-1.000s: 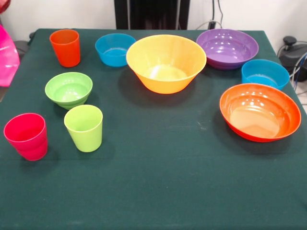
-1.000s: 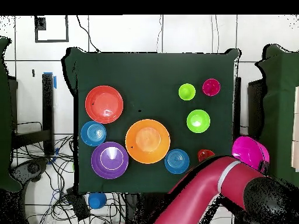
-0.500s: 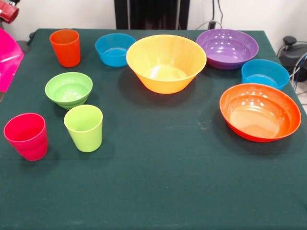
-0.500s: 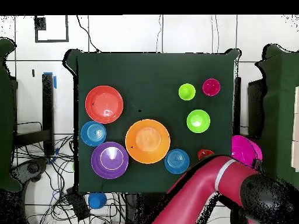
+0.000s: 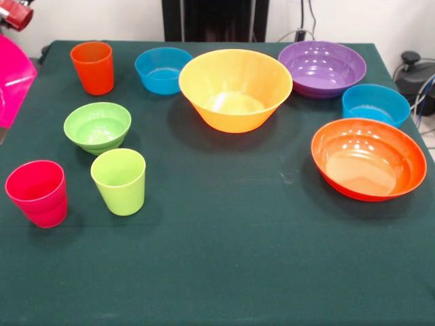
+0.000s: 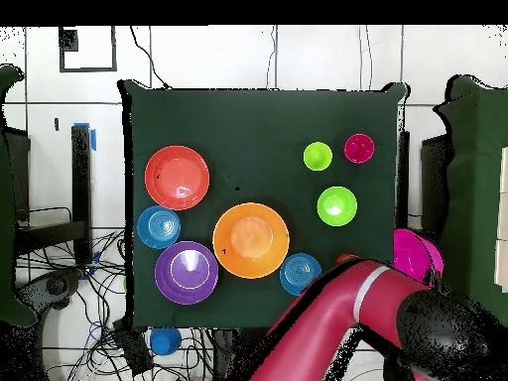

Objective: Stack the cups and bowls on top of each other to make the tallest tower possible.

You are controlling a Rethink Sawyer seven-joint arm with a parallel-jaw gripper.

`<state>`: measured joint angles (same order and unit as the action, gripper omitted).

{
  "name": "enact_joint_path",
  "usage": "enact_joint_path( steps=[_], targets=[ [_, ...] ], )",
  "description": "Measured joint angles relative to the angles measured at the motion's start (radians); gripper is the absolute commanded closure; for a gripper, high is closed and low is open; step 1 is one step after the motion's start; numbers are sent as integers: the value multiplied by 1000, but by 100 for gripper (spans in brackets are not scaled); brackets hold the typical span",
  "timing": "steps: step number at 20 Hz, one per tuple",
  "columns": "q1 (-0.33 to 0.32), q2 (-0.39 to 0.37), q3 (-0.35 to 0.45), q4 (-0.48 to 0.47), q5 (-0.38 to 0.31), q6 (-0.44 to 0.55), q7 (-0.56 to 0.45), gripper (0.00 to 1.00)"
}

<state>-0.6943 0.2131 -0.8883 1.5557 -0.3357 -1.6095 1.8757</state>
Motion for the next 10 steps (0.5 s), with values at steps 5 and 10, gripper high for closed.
enact_joint_path(
  steps=[5, 10],
  targets=[
    [76, -61, 0, 107, 32, -5, 0, 100],
    [163, -124, -1, 226, 98, -18, 0, 100]
  ],
)
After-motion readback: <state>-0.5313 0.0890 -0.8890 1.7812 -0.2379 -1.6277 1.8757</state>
